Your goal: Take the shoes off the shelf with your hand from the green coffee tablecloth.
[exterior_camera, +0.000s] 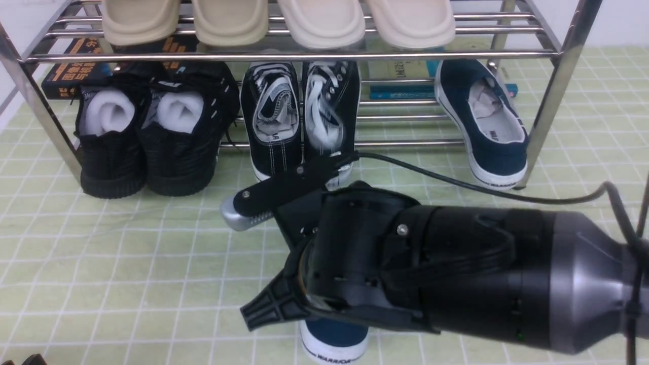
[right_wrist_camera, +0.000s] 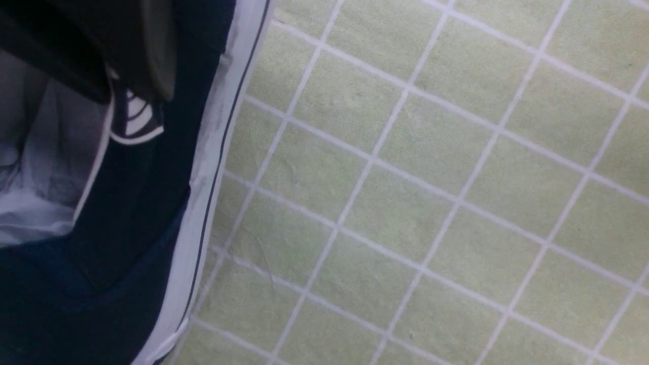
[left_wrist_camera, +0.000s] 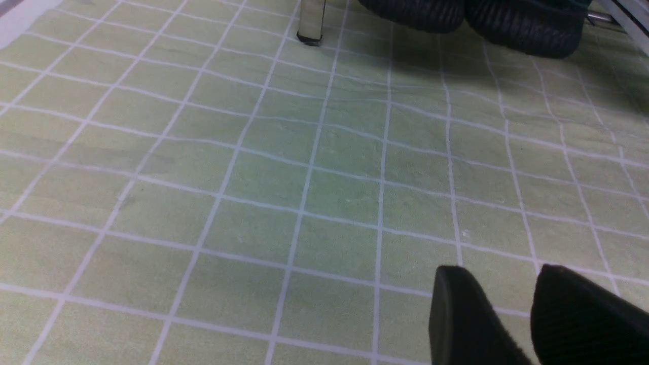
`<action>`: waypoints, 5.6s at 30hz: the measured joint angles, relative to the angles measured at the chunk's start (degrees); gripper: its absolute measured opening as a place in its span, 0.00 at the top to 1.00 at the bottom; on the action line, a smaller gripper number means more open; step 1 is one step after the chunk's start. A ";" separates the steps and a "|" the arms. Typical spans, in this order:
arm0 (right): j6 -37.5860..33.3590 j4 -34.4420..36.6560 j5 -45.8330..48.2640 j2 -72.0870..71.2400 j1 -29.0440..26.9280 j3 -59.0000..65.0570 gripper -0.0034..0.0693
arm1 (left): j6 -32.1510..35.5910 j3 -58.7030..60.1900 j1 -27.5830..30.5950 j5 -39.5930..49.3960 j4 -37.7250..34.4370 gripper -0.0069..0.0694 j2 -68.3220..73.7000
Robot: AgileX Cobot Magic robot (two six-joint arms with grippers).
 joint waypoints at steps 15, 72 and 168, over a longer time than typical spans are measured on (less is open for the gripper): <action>0.73 0.09 -2.28 2.55 0.00 0.00 0.87 | 0.00 0.00 0.00 0.00 0.05 0.59 0.00; -37.14 2.54 -1.31 12.94 -40.58 -15.69 0.55 | 0.00 0.00 0.00 0.00 0.05 0.59 0.00; -26.90 32.21 16.81 -1.75 -16.61 -2.26 0.37 | 0.00 0.00 0.00 0.00 0.05 0.59 0.00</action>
